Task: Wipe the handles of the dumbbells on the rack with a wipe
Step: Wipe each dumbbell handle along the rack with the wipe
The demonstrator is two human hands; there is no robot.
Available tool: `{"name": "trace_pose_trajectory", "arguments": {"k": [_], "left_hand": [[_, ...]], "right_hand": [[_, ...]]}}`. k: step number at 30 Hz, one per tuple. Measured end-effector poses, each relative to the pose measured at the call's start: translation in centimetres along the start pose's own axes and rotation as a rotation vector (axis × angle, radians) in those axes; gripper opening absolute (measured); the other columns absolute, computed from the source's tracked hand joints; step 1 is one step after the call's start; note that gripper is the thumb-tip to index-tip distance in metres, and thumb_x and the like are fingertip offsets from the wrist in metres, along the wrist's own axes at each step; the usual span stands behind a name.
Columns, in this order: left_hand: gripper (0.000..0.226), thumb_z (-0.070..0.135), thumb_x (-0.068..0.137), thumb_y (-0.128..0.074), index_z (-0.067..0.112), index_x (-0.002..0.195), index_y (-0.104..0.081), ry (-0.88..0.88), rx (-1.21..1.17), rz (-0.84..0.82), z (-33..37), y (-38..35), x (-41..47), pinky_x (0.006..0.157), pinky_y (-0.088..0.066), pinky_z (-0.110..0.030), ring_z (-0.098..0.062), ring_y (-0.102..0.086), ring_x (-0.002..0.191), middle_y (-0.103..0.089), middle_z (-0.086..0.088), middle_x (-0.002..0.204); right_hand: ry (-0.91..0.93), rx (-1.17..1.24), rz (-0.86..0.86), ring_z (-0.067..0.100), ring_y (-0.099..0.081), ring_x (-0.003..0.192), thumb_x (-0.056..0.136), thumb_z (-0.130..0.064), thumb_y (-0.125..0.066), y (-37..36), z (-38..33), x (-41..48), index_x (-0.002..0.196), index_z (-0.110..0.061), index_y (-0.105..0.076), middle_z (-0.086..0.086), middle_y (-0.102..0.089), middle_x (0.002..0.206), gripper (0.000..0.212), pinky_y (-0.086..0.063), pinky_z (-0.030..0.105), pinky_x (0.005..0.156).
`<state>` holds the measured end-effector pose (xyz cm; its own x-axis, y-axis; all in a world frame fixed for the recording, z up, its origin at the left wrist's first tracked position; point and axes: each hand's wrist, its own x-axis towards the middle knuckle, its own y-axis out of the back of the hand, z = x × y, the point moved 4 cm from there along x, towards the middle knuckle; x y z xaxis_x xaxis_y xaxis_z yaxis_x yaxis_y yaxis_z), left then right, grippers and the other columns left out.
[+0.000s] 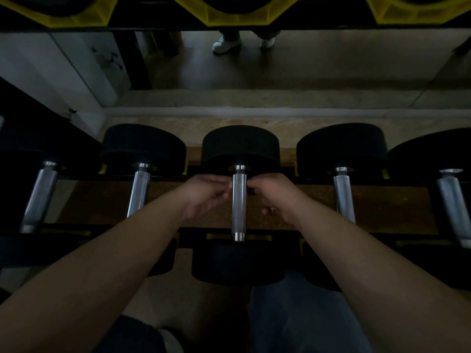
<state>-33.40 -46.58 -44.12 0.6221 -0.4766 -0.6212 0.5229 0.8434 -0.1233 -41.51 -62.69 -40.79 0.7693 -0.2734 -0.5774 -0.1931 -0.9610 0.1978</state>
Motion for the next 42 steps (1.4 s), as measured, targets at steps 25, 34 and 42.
{"name": "trace_pose_trajectory", "arguments": {"k": [25, 34, 42], "left_hand": [[0.011, 0.02, 0.085, -0.077, 0.026, 0.093, -0.077, -0.236, 0.449, 0.194, -0.5, -1.8, -6.6, 0.074, -0.054, -0.021, -0.007, -0.069, 0.085, -0.077, 0.007, 0.089], [0.018, 0.014, 0.096, -0.065, 0.014, 0.112, -0.072, -0.209, -0.128, 0.228, -1.5, -3.2, -5.0, 0.076, -0.056, -0.023, -0.009, -0.07, 0.085, -0.077, -0.002, 0.095], [0.03, 0.005, 0.103, -0.042, 0.01, 0.126, -0.062, -0.087, -0.205, 0.21, -1.8, -3.3, -4.7, 0.079, -0.059, -0.032, -0.022, -0.072, 0.098, -0.074, -0.012, 0.113]], "right_hand": [[0.322, -0.269, 0.161, 0.006, -0.062, 0.09, 0.093, -0.028, -0.065, 0.7, -0.3, -1.0, 0.098, -0.03, -0.072, -0.011, -0.068, 0.095, 0.009, -0.043, 0.017, 0.064], [0.787, -0.531, 0.065, -0.002, -0.063, 0.082, 0.087, -0.026, -0.076, -0.4, -0.9, -1.4, 0.091, -0.029, -0.072, -0.014, -0.065, 0.088, 0.006, -0.053, 0.019, 0.078], [0.84, -1.038, -0.177, 0.001, -0.054, 0.066, 0.081, -0.032, -0.075, -1.8, -0.6, -2.9, 0.075, -0.031, -0.061, -0.013, -0.059, 0.076, 0.015, -0.045, 0.02, 0.062]]}}
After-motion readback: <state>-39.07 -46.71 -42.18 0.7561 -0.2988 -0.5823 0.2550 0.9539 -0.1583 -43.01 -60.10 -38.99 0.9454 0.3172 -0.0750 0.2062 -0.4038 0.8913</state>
